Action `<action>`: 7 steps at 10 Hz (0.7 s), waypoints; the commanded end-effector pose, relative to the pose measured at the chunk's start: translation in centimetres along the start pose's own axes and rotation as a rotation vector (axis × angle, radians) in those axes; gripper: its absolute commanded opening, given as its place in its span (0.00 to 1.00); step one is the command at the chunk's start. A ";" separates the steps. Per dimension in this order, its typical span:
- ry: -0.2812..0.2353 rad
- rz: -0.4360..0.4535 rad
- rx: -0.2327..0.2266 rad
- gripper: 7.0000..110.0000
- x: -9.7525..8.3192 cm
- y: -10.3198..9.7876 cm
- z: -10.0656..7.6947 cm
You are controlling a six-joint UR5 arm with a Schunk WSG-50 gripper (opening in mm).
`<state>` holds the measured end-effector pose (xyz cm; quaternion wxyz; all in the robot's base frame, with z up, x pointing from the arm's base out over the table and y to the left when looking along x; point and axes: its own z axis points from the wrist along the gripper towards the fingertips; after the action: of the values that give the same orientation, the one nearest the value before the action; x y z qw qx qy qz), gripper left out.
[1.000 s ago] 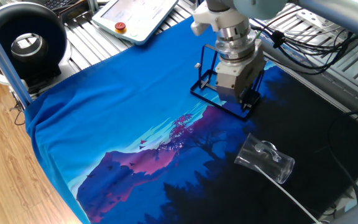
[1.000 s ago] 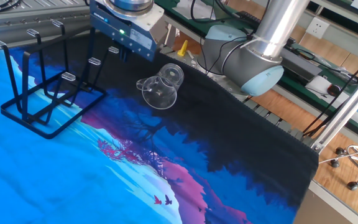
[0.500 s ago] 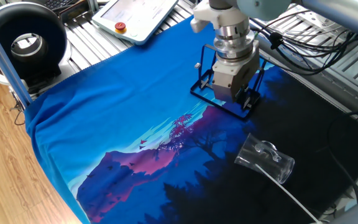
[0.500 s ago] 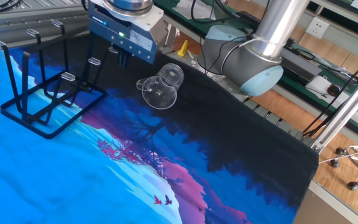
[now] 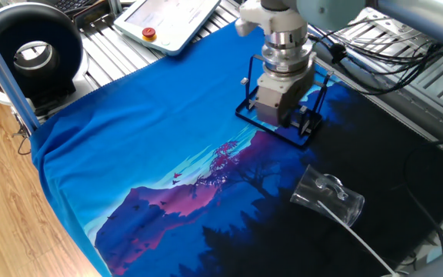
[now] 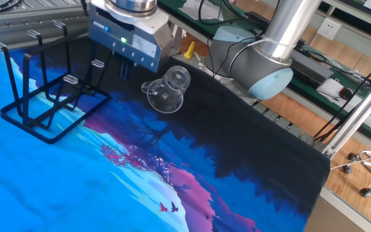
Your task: Take the cup off the cup rack
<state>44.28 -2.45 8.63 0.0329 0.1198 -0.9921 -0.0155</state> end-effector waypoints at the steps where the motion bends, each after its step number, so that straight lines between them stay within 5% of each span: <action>1: -0.161 -0.015 -0.068 0.00 -4.0 1.7 -0.6; 4: -0.004 0.021 -0.025 0.00 -0.1 0.6 -0.2; 6: 0.137 0.039 -0.066 0.00 6.7 2.2 -0.7; 7: 0.173 0.035 -0.057 0.00 8.7 2.1 -1.1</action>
<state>40.41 -2.17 9.20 0.0702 0.1076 -0.9913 -0.0291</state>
